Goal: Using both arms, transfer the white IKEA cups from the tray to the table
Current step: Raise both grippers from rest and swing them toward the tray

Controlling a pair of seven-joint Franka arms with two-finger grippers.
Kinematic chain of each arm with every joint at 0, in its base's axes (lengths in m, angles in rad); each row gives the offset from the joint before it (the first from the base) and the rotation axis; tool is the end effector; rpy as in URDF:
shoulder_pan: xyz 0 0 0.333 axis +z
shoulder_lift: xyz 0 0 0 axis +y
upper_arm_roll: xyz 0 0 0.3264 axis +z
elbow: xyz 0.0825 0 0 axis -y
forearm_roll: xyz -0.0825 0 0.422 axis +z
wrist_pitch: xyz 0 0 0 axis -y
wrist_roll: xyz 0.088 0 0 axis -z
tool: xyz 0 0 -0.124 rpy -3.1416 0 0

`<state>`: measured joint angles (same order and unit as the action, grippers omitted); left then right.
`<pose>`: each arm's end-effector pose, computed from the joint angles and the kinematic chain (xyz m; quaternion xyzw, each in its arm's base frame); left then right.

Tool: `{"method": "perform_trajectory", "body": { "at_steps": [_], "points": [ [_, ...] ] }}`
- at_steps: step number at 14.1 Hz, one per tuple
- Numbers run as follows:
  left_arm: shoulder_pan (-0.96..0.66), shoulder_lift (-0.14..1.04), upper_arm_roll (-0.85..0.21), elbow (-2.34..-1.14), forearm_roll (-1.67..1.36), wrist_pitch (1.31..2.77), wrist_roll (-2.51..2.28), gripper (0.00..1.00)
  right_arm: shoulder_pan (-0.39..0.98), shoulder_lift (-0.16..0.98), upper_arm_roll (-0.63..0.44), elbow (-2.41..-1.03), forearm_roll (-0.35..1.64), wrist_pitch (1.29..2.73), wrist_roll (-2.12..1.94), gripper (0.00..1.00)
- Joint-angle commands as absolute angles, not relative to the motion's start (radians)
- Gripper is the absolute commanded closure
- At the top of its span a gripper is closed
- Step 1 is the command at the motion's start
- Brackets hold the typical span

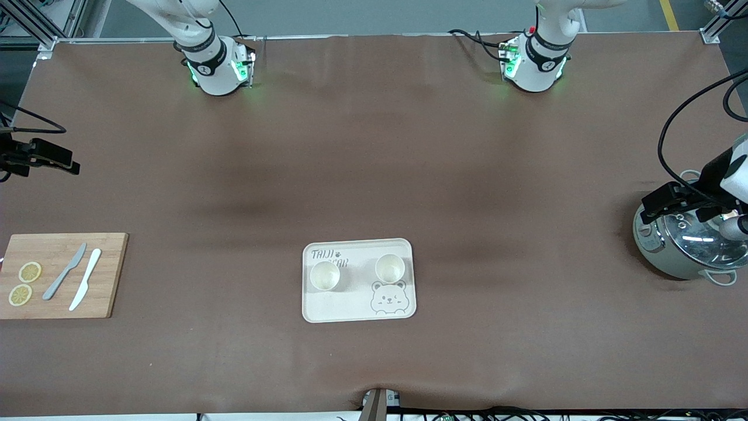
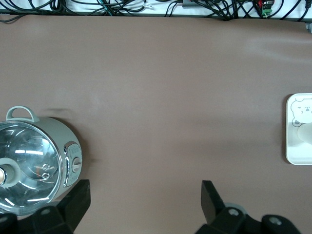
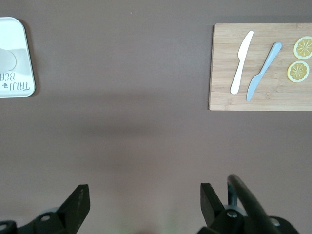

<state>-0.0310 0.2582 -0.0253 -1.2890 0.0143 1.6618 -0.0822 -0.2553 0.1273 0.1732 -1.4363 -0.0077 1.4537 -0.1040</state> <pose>0.6838 -0.0345 0.6069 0.9983 0.0133 0.0574 0.0000 0.6153 -0.0584 0.6000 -0.9985 -0.0106 0.0531 0.0121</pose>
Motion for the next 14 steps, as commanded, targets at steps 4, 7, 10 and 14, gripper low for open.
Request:
{"method": "perform_trajectory", "body": {
  "at_steps": [4, 7, 10, 14],
  "points": [
    [-0.021, 0.250, -0.029, -1.281, 0.005, 1.643, -0.069, 0.00, -0.253, 0.103, 0.175, -1.463, -0.017, 1.463, -0.098, 0.00],
    [-0.021, 0.250, -0.029, -1.281, 0.005, 1.643, -0.069, 0.00, -0.253, 0.104, 0.175, -1.463, -0.015, 1.463, -0.097, 0.00],
    [-0.023, 0.252, -0.029, -1.282, 0.003, 1.643, -0.069, 0.00, -0.253, 0.106, 0.176, -1.462, -0.011, 1.466, -0.094, 0.00],
    [-0.026, 0.249, -0.029, -1.292, 0.008, 1.643, -0.064, 0.00, -0.250, 0.107, 0.176, -1.460, -0.011, 1.474, -0.092, 0.00]
  ]
}}
